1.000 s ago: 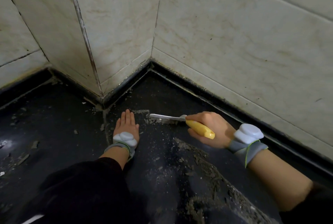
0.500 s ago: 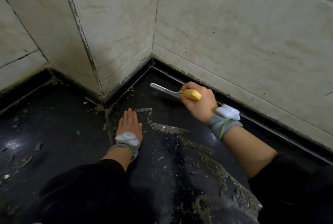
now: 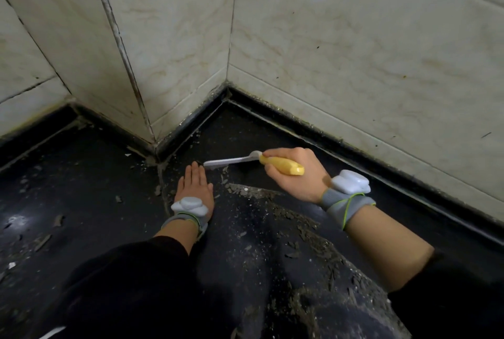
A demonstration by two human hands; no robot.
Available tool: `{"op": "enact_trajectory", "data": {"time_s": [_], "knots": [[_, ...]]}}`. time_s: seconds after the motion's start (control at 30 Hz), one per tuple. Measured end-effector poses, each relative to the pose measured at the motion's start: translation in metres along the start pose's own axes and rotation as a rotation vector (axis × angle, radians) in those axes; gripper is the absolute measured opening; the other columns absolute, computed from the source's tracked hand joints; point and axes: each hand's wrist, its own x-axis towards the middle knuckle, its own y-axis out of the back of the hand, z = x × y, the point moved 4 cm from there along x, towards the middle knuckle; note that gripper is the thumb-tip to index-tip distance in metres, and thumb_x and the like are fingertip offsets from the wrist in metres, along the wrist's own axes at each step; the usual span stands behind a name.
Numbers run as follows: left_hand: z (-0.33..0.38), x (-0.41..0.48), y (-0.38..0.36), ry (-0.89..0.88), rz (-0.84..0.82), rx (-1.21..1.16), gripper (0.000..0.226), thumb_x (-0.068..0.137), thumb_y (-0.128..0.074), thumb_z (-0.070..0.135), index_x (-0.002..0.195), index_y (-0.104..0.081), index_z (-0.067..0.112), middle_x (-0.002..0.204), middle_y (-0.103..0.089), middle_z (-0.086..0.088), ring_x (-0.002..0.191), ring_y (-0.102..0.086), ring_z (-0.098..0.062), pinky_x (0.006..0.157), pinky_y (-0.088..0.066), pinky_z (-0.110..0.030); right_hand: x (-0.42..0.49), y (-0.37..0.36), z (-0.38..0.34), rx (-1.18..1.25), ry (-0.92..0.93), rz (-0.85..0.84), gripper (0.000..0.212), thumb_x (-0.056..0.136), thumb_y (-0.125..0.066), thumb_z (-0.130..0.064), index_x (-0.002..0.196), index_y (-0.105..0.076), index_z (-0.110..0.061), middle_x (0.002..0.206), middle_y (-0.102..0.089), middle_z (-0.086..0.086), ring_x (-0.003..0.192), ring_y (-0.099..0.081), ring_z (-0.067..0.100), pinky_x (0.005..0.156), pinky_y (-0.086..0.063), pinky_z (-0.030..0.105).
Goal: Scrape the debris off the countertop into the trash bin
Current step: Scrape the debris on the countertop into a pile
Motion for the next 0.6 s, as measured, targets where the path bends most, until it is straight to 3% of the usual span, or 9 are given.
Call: {"op": "enact_trajectory", "data": {"time_s": [0.13,0.37,0.5,0.6], "knots": [[-0.001,-0.005,0.000,-0.019,0.012,0.016,0.057,0.104,-0.012,0.031,0.153,0.006,0.008,0.160,0.013,-0.007,0.149,0.008,-0.022,0.121,0.000,-0.035,-0.027,0.014,0.004,-0.007,0.009,-0.030,0.026,0.087,-0.061,-0.028,0.112,-0.070,-0.029,0.105,-0.073,-0.009,0.092,-0.066,0.012,0.080,-0.048,0.022],[-0.002,-0.016,0.002,0.003,-0.059,0.083,0.055,0.104,-0.014,0.025,0.153,0.003,0.008,0.161,0.010,-0.005,0.149,0.006,-0.021,0.120,0.004,-0.040,-0.059,0.019,0.013,-0.023,0.019,-0.043,0.021,0.086,-0.061,-0.030,0.104,-0.073,-0.031,0.097,-0.074,-0.012,0.083,-0.066,0.008,0.074,-0.050,0.023],[0.003,-0.042,0.013,-0.045,0.015,-0.037,0.052,0.105,-0.020,0.021,0.153,-0.008,0.006,0.161,-0.003,-0.006,0.149,-0.003,-0.021,0.120,-0.004,-0.035,-0.072,0.025,0.015,0.087,-0.011,0.089,0.022,0.087,-0.062,-0.032,0.107,-0.072,-0.028,0.106,-0.071,-0.012,0.095,-0.065,0.008,0.082,-0.048,0.020],[-0.003,-0.068,0.025,-0.061,0.112,-0.168,0.046,0.104,-0.027,0.016,0.148,-0.028,0.002,0.156,-0.025,-0.012,0.145,-0.023,-0.025,0.116,-0.017,-0.031,-0.080,0.028,0.007,0.191,0.013,0.166,0.019,0.086,-0.065,-0.028,0.103,-0.073,-0.029,0.099,-0.071,-0.013,0.091,-0.065,0.007,0.082,-0.049,0.022]]}}
